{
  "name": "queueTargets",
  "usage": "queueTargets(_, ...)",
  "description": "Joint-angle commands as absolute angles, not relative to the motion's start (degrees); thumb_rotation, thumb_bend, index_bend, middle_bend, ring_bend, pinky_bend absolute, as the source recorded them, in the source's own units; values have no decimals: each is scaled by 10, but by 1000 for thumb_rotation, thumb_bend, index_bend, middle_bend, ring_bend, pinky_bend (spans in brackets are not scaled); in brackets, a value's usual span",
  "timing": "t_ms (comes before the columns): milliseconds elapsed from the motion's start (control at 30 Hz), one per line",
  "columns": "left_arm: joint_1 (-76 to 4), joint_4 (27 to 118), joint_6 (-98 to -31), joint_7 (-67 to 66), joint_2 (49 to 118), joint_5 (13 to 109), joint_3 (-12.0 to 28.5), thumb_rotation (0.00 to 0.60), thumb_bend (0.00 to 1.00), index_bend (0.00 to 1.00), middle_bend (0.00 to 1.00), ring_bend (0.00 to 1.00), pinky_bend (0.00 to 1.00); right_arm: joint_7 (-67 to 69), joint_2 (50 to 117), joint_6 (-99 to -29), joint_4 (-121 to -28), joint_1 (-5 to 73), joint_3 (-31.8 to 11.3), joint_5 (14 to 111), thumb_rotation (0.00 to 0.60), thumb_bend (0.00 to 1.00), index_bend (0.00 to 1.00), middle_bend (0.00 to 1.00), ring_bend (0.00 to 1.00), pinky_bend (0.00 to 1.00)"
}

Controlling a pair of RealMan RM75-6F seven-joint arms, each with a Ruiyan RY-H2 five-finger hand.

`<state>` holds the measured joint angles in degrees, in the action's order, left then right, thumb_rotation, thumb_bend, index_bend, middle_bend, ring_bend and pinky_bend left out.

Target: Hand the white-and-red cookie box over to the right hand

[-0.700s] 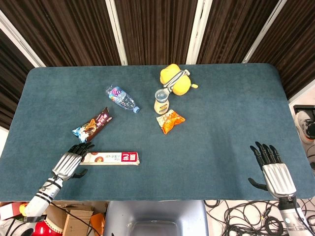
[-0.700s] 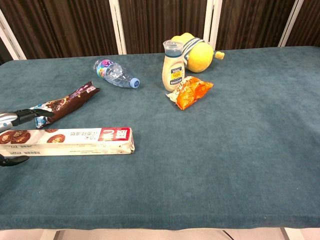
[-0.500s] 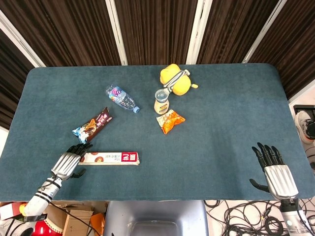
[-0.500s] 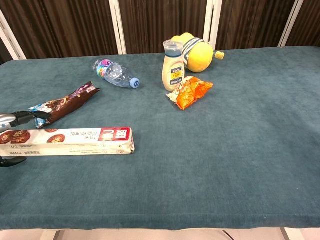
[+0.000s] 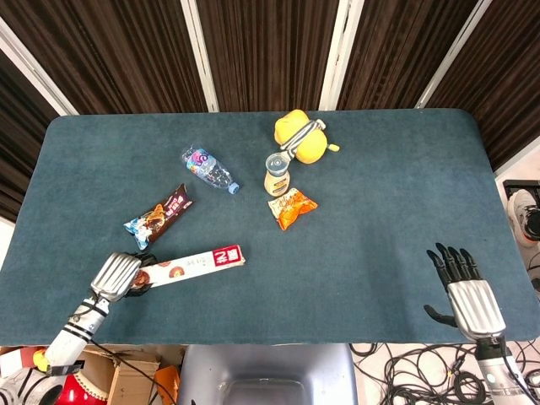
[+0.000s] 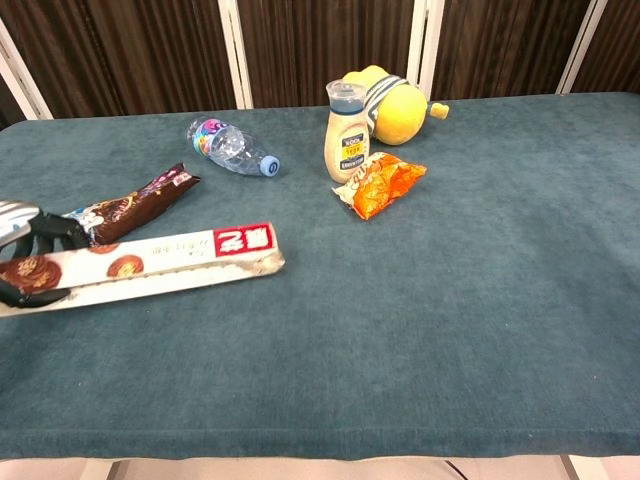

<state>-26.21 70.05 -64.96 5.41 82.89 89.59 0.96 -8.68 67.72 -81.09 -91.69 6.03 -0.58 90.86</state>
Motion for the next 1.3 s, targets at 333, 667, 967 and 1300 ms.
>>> queueTargets(333, -329, 787, -636, 21, 830, 929, 36, 600, 326, 576, 651, 589, 703, -102, 662, -569, -1026, 260, -123, 790, 600, 83, 0, 0, 0, 0)
queueTargets(667, -354, 817, -622, -30, 864, 905, 53, 600, 328, 566, 646, 589, 703, -150, 723, -431, -1035, 396, -160, 636, 600, 84, 0, 0, 0, 0)
queueTargets(967, -361, 794, -656, -10, 887, 922, 56, 600, 327, 560, 635, 586, 710, -52, 714, -323, -1036, 453, -171, 597, 600, 91, 0, 0, 0, 0)
queueTargets(1300, -360, 806, -666, -18, 881, 922, 48, 600, 328, 559, 646, 582, 709, -39, 752, -368, -1012, 468, -153, 623, 600, 280, 570, 499, 508, 522)
